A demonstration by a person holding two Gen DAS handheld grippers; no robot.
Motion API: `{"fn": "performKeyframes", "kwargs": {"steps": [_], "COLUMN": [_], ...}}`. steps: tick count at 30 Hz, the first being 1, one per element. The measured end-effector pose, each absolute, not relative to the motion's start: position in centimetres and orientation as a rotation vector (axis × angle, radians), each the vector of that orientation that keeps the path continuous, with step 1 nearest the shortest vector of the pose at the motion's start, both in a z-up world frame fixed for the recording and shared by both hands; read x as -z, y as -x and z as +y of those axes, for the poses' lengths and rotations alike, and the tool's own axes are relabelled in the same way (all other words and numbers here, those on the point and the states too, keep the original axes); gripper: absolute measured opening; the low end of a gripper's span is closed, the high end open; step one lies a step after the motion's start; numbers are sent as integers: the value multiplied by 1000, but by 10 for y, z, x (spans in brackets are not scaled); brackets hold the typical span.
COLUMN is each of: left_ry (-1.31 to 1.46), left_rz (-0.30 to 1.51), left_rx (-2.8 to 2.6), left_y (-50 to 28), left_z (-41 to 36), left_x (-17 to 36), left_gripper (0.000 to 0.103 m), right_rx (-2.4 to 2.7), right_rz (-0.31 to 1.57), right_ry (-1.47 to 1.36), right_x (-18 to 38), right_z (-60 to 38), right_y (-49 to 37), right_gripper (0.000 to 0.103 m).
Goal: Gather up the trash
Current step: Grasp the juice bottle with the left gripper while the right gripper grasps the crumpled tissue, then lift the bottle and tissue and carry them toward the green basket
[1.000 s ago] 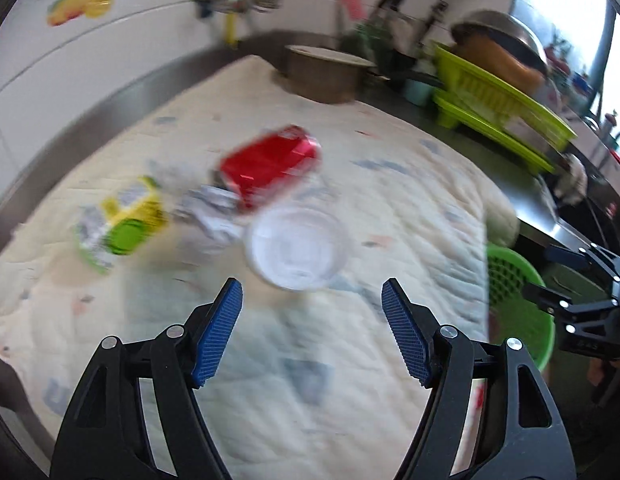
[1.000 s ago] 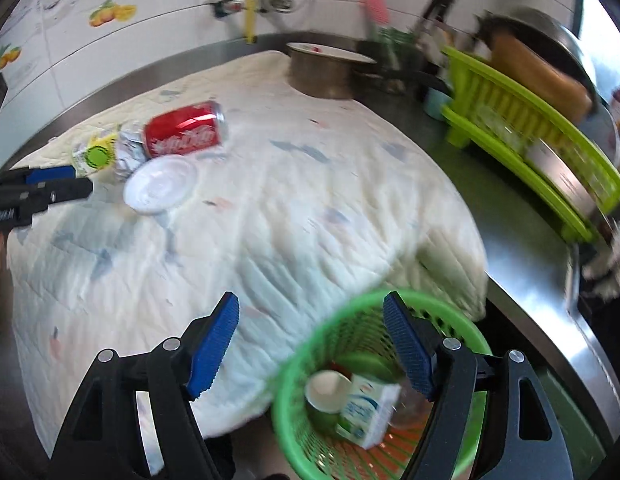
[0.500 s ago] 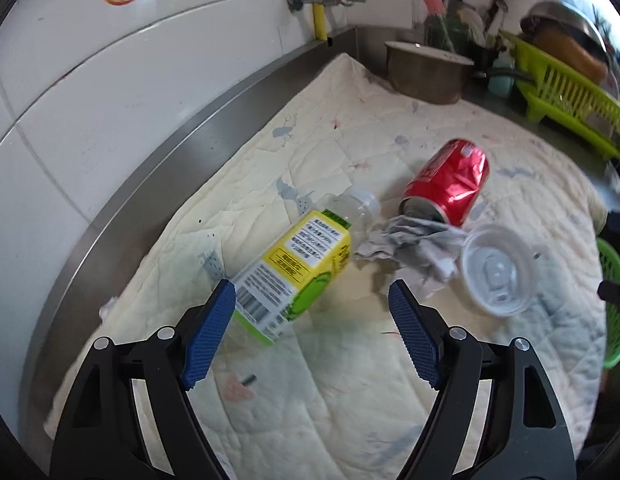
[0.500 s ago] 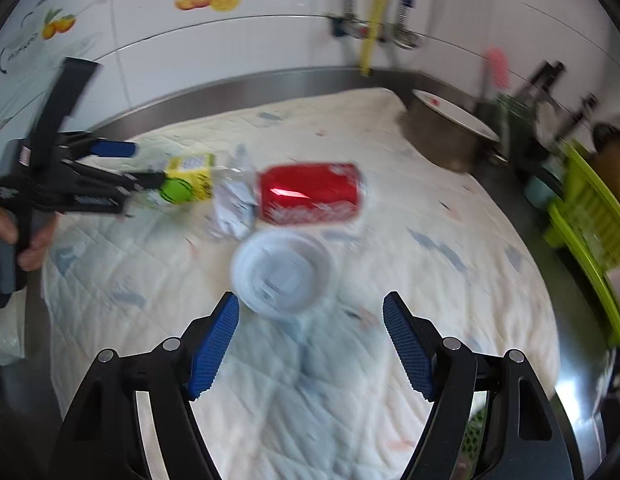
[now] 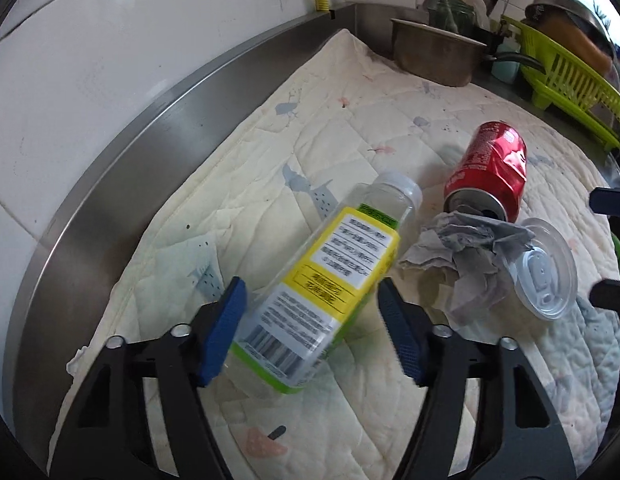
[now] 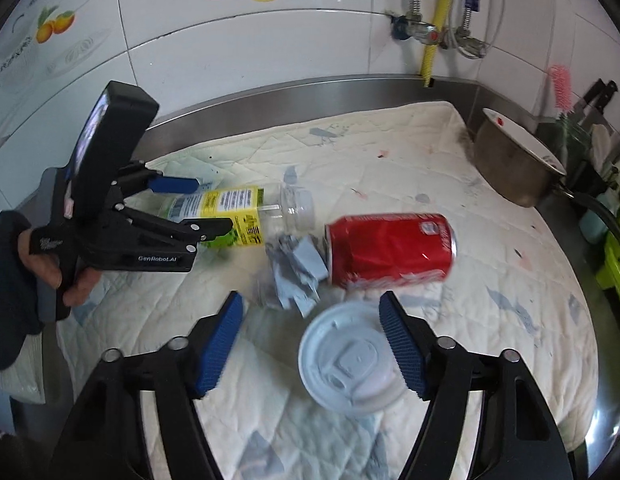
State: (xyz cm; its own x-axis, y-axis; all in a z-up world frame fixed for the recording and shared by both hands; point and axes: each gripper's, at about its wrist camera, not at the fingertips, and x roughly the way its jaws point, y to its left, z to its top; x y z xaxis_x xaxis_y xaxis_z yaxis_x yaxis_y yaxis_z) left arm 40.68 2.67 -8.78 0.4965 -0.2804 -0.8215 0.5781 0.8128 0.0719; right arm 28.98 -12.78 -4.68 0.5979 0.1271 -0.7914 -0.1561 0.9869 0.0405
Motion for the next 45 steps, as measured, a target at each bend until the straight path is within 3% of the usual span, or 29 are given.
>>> {"fn": "performKeyframes", "kwargs": {"steps": [15, 21, 30, 45], "left_ry": [-436, -406, -315, -153], "left_rz": [955, 946, 953, 954], "left_rx": [620, 610, 538, 450], "left_y": [-416, -414, -392, -308], "left_z": [19, 21, 29, 36], "left_x": [95, 99, 90, 72], "left_gripper": [68, 63, 46, 42], "right_rx": [-181, -160, -181, -164], "right_rz": [992, 1019, 964, 892], "right_ry": [62, 69, 30, -7], "right_x": [82, 94, 74, 42], "right_z": [-107, -106, -111, -160], "right_y": [-331, -338, -304, -180], "right_gripper": [47, 28, 24, 24]}}
